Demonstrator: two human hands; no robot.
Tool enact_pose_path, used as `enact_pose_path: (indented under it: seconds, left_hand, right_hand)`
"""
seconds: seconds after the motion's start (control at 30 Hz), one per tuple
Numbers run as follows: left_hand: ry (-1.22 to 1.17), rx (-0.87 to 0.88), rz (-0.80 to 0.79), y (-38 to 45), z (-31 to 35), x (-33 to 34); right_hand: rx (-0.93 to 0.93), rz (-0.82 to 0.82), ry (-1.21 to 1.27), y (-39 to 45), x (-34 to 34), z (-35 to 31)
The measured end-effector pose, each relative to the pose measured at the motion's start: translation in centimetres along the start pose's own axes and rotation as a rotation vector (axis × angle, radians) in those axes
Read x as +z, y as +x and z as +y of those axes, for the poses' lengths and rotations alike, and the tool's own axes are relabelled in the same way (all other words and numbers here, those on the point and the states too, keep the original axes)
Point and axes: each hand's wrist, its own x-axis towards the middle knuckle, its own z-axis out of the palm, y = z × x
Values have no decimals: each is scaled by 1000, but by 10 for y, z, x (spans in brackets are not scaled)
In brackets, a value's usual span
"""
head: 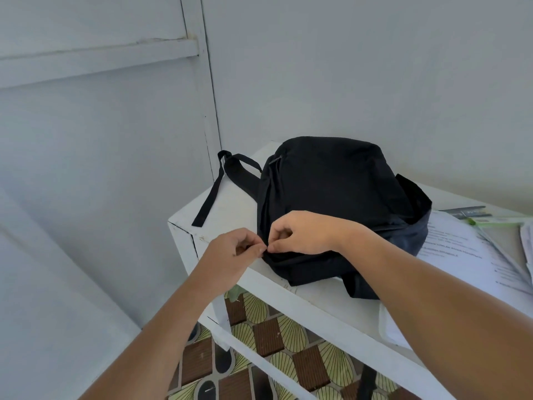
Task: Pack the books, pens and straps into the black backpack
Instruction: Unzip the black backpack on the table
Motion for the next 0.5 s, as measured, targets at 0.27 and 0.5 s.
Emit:
enact_pose_path:
  seconds: [0.27, 0.5]
  left_hand:
    - [116, -55, 301, 29, -7, 13]
    - [165, 48, 152, 50, -8, 3]
  right_hand:
    - [45, 91, 107, 3, 2, -1]
    - [162, 53, 15, 17, 9, 6]
